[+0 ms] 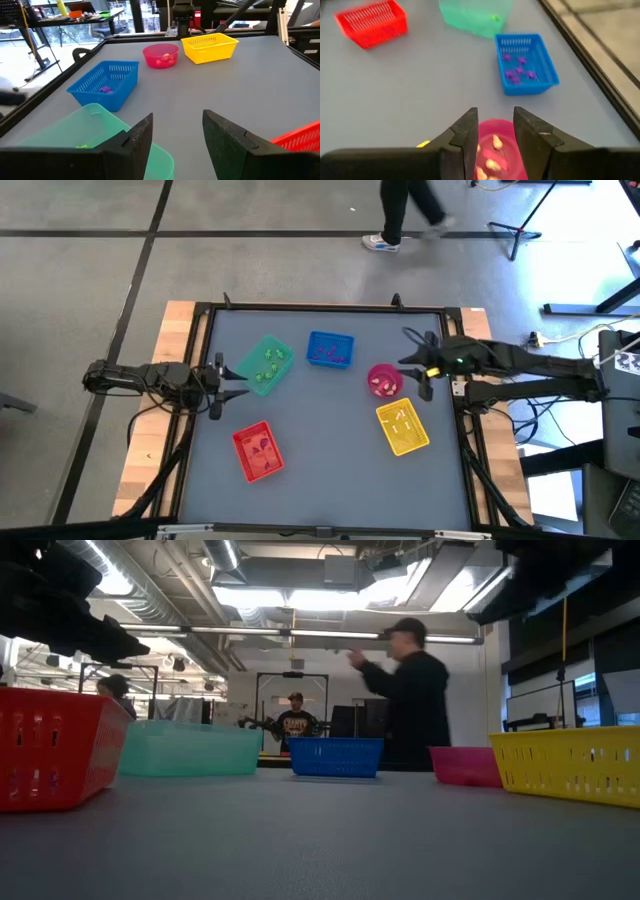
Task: Sort Halloween decoration
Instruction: Return to Home Position
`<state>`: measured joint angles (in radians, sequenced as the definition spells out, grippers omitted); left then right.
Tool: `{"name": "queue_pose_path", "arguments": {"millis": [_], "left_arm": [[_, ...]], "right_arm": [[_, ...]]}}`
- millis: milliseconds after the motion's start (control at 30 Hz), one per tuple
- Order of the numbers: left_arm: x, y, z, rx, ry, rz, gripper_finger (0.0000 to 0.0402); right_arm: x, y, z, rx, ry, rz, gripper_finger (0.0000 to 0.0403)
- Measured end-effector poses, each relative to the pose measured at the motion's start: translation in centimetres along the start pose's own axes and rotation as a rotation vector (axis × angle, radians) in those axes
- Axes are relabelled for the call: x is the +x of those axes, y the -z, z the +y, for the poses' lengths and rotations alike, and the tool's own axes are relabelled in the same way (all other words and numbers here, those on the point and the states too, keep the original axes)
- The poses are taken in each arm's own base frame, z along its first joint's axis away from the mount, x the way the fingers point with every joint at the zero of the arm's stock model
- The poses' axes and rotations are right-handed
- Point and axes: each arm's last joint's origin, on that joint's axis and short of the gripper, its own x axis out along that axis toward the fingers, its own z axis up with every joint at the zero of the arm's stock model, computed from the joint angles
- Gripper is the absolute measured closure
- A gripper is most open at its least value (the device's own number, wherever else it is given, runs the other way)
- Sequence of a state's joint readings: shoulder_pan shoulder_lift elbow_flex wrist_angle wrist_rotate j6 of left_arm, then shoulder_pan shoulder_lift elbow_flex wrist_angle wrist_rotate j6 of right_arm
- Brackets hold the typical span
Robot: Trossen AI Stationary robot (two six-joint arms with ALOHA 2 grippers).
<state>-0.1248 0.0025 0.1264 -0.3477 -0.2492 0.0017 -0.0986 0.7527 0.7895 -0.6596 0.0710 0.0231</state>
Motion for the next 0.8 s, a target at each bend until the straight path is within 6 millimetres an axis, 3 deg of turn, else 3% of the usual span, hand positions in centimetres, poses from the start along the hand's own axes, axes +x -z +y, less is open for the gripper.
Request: {"name": "queue_pose_path", "arguments": {"millis": [333, 633, 800], "left_arm": [[0.0, -0.1, 0.3, -0.005, -0.103, -0.011, 0.0243], [0.0, -0.2, 0.7, -0.033, -0.152, -0.015, 0.0243], [0.0, -0.2, 0.8, -0.045, -0.169, -0.018, 0.0243]], "right_arm": [[-1.6, 7.0, -0.2, 0.031, -0.028, -0.24, 0.0281], [-4.4, 8.9, -0.5, 0.061, -0.031, -0.557, 0.0281], [-2.5, 9.9, -0.4, 0.063, -0.032, -0.598, 0.0281]]}}
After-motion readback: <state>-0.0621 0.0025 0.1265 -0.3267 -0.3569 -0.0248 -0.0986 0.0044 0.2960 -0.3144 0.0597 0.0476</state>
